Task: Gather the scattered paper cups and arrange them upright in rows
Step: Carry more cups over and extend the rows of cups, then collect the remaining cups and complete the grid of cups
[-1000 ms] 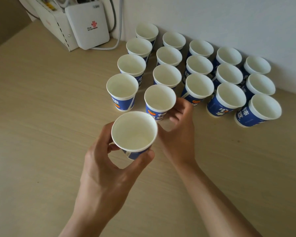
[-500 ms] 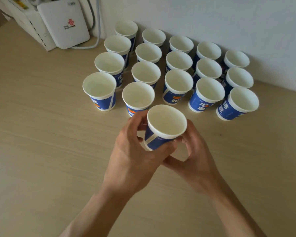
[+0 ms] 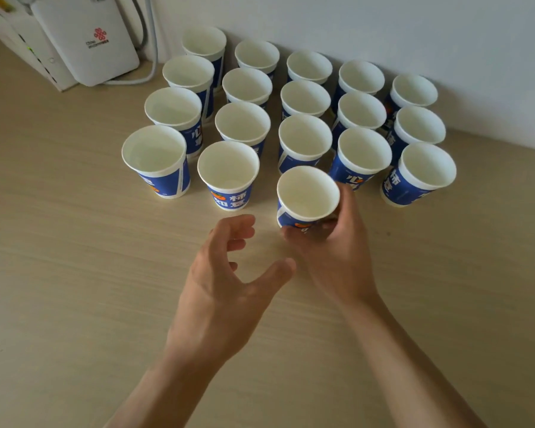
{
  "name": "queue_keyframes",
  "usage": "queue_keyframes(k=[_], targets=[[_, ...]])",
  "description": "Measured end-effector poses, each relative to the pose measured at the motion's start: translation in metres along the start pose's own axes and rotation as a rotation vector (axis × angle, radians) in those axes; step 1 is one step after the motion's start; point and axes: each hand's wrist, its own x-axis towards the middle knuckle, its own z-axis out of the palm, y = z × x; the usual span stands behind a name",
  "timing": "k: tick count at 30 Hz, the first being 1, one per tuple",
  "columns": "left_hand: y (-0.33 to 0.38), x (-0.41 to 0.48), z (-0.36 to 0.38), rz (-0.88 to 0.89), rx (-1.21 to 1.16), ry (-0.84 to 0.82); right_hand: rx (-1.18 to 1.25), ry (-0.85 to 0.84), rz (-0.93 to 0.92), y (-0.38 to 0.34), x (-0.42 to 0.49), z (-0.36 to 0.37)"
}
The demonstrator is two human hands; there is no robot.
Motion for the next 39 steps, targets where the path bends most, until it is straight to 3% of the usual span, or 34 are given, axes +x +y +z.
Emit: queue_keyframes(k=[25,31,39], targets=[[-0.005,-0.006,-0.007,-0.006,-0.002,0.005,-0.097,0.080,-0.007,-0.002,0.002,0.009],[0.007,-0.034,-0.012,-0.033,-0.003,-0.029,-0.099,0.066,0.119,-0.011,-0.038,-0.016],[0.081,-0.111,-0.018,0.001,0.019,-0.167,-0.058,0.138,0.289,-0.090,-0.122,-0.096]])
